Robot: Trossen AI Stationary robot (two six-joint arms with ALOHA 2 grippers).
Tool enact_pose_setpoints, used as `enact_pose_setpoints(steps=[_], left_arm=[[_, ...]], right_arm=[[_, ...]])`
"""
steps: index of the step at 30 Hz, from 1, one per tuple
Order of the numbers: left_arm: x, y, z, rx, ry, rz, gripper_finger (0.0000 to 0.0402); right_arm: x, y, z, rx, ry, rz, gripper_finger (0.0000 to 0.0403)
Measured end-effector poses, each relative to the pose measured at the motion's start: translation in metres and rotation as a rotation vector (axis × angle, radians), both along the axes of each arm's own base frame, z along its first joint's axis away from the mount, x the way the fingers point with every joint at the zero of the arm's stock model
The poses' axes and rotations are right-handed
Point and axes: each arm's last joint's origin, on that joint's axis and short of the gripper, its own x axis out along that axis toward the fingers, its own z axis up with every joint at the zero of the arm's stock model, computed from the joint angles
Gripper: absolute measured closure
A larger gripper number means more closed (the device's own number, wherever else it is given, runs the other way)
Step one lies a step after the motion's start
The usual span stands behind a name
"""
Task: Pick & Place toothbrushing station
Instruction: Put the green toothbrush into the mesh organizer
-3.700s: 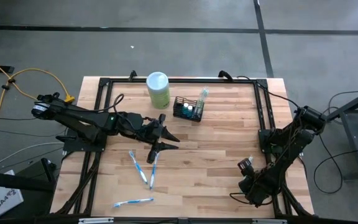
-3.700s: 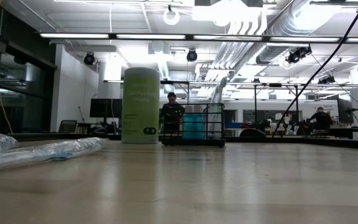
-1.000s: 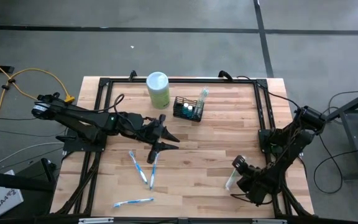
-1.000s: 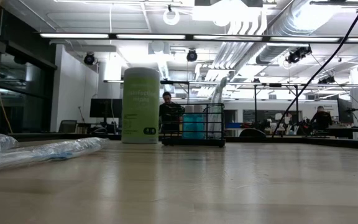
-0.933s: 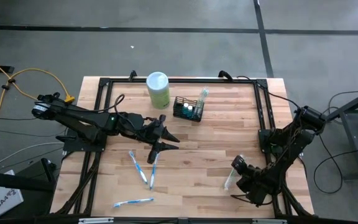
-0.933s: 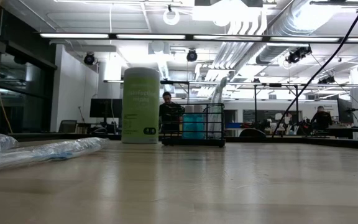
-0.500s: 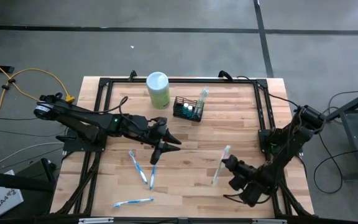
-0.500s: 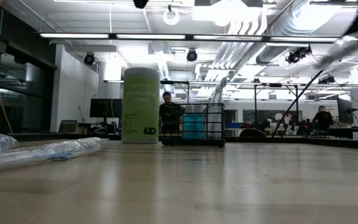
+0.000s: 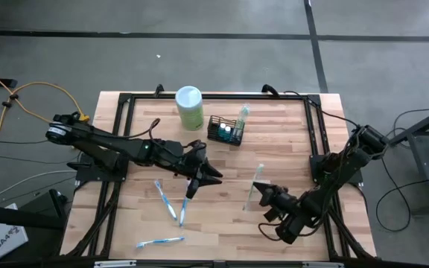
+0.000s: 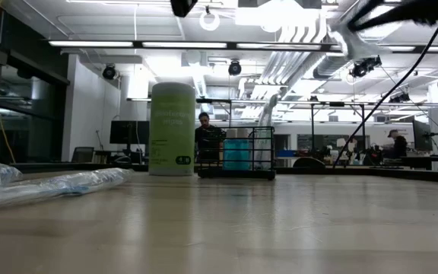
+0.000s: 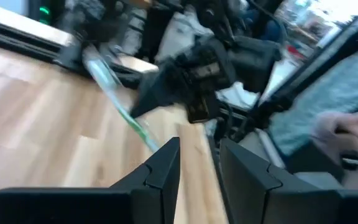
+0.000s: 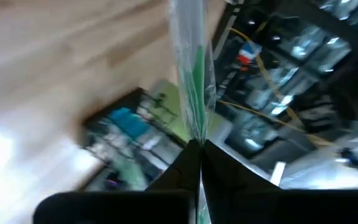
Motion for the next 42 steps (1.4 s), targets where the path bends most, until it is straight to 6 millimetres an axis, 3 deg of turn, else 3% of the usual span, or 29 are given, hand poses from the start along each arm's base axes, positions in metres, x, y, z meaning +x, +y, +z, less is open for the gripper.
enact_pose_setpoints(steps=[8, 21, 42], left_arm=[[0.016, -0.003, -0.004, -0.057, -0.094, -0.132, 0.0291], [0.046, 0.023, -0.024, -0.092, -0.185, -0.342, 0.0291], [0.051, 0.034, -0.032, -0.129, -0.156, -0.417, 0.0291]], right_arm=[[0.016, 0.006, 0.009, -0.008, -0.052, 0.032, 0.0400], [0.041, 0.006, 0.025, 0.070, -0.105, 0.129, 0.0399], [0.065, -0.008, 0.044, -0.029, -0.152, 0.178, 0.0399]])
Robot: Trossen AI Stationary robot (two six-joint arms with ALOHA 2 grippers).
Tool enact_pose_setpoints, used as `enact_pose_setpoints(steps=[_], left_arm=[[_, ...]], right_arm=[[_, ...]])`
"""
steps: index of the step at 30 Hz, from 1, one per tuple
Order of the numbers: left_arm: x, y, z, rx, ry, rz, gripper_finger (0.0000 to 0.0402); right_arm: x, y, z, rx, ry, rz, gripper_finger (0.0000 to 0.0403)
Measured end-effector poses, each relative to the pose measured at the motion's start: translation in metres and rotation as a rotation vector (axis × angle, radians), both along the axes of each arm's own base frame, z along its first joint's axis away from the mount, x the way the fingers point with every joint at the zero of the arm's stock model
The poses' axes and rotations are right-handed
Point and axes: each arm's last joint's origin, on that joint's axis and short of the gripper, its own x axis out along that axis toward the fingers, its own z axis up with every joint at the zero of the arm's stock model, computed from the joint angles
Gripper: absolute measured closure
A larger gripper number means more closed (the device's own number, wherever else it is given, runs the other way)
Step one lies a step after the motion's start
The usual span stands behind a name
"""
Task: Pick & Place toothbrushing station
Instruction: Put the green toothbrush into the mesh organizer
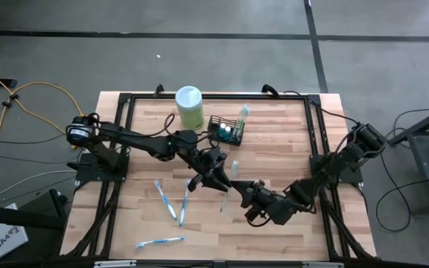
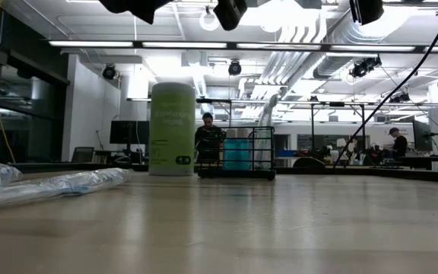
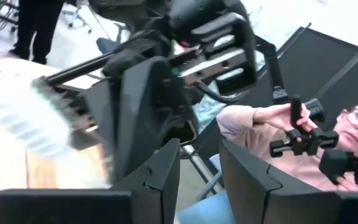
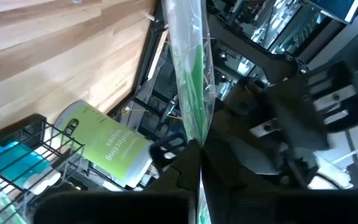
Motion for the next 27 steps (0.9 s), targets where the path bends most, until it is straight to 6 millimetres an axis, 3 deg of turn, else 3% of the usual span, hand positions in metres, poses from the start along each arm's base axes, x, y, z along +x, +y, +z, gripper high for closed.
enact_pose_setpoints(steps=[15, 27], left_arm=[[0.002, 0.021, -0.002, 0.000, 0.022, 0.058, 0.0291], [-0.002, 0.020, 0.001, 0.004, 0.024, 0.017, 0.0291]], right_arm=[[-0.010, 0.011, 0.001, -0.034, -0.023, -0.056, 0.0399], [-0.014, 0.015, 0.001, -0.037, -0.026, -0.058, 0.0399]])
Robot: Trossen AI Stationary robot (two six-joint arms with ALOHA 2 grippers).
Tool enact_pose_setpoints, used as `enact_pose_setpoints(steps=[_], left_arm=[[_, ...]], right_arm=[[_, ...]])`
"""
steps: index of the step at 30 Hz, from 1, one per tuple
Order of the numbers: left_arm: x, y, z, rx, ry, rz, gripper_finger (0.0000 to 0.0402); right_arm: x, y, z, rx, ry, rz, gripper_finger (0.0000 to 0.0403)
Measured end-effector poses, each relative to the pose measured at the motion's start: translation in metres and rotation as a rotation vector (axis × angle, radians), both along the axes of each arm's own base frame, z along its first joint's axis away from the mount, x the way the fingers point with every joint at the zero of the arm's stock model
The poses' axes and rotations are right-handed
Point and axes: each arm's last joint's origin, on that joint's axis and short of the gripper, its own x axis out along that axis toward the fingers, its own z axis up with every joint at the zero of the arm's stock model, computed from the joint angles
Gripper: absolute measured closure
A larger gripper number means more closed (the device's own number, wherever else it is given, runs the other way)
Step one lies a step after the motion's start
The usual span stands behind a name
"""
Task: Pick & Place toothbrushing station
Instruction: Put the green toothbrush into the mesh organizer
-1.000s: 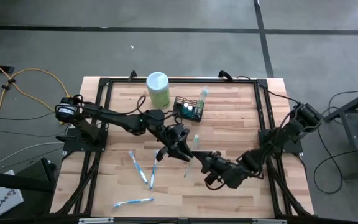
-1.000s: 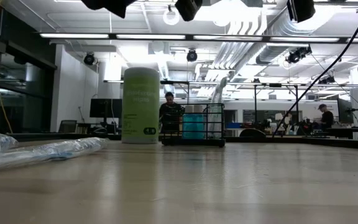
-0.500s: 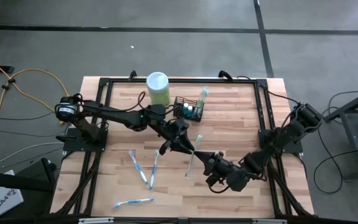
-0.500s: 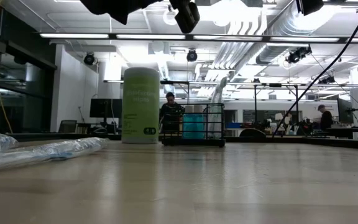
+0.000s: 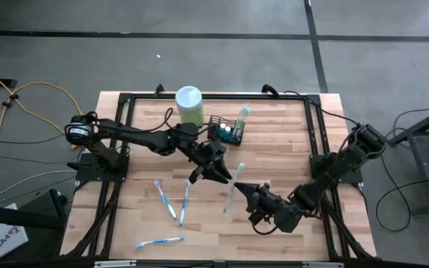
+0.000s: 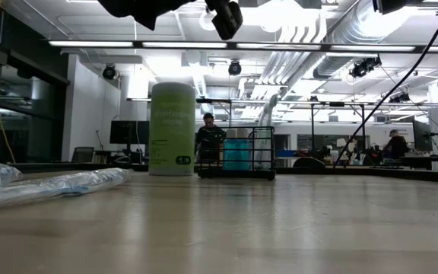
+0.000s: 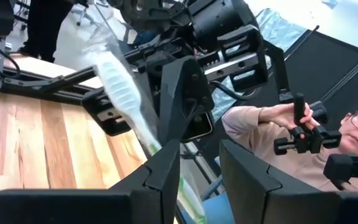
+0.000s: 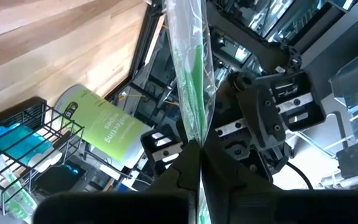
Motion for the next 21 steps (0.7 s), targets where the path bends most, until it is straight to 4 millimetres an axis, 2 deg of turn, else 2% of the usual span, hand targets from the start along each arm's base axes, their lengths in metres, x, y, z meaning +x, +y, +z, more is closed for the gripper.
enact_pose_setpoints(steps=[21], left_arm=[[0.0002, 0.0023, -0.0026, 0.004, 0.023, 0.007, 0.0291]], right_arm=[[-0.0030, 0.0051, 0.0003, -0.017, 0.013, 0.035, 0.0399]])
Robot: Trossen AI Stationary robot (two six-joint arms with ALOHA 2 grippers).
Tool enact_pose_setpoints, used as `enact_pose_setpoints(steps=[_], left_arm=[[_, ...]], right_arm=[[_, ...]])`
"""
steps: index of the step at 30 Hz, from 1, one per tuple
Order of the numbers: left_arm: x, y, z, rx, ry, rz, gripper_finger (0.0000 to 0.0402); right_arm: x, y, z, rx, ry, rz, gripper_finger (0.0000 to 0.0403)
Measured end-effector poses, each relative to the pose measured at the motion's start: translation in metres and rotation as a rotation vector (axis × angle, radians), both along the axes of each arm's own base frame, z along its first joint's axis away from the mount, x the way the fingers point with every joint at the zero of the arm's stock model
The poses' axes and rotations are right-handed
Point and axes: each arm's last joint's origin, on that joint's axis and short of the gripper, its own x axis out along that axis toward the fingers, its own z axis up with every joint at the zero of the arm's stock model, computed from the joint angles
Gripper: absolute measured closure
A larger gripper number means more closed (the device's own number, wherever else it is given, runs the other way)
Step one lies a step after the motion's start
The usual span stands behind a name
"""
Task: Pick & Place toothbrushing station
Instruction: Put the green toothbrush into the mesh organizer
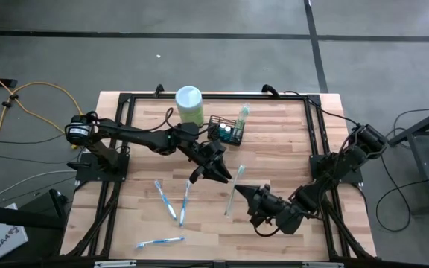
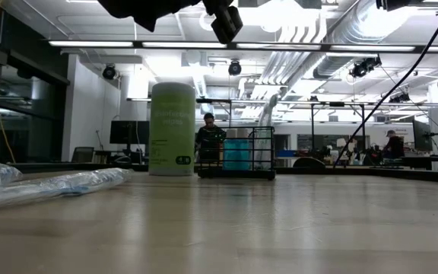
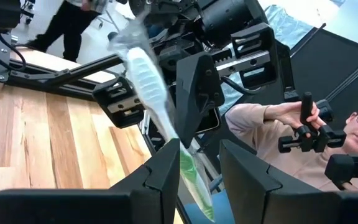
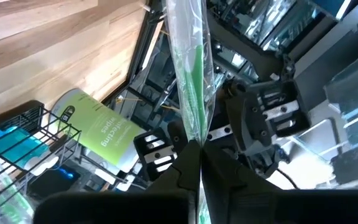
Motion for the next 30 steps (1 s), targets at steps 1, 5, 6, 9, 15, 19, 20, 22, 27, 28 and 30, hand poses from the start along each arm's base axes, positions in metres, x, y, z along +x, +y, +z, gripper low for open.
enact_pose_setpoints(steps=[1, 5, 6, 9, 15, 19, 20, 22, 27, 28, 30], left_arm=[[0.000, 0.000, 0.000, 0.002, -0.001, 0.000, 0.0291], [0.000, 0.000, 0.000, 0.008, -0.006, 0.016, 0.0291], [0.000, 0.000, 0.000, 0.009, -0.006, 0.021, 0.0291], [0.001, 0.001, 0.000, 0.009, -0.007, 0.025, 0.0291], [0.001, 0.000, 0.000, 0.012, -0.011, 0.025, 0.0291], [0.001, 0.000, 0.000, 0.012, -0.011, 0.025, 0.0291], [0.001, 0.000, 0.000, 0.012, -0.011, 0.025, 0.0291], [0.001, 0.000, 0.000, 0.012, -0.011, 0.025, 0.0291], [0.001, 0.000, 0.000, 0.013, -0.011, 0.026, 0.0291], [0.001, 0.000, 0.000, 0.013, -0.011, 0.026, 0.0291], [0.001, 0.000, 0.000, 0.016, -0.013, 0.026, 0.0291]], right_arm=[[0.000, 0.000, 0.000, -0.006, 0.003, 0.006, 0.0399], [0.003, 0.000, 0.005, 0.020, -0.029, 0.025, 0.0399], [0.003, 0.000, 0.005, 0.023, -0.030, 0.032, 0.0399], [0.005, -0.001, 0.007, 0.013, -0.032, 0.049, 0.0399], [0.011, -0.008, 0.007, 0.018, -0.030, 0.052, 0.0399], [0.016, -0.013, 0.007, 0.028, -0.023, 0.075, 0.0399], [0.017, -0.015, 0.007, 0.029, -0.022, 0.076, 0.0399], [0.019, -0.017, 0.007, 0.031, -0.022, 0.070, 0.0399], [0.021, -0.020, 0.007, 0.035, -0.021, 0.071, 0.0399], [0.021, -0.020, 0.007, 0.036, -0.020, 0.073, 0.0399], [0.021, -0.020, 0.007, 0.036, -0.020, 0.073, 0.0399]])
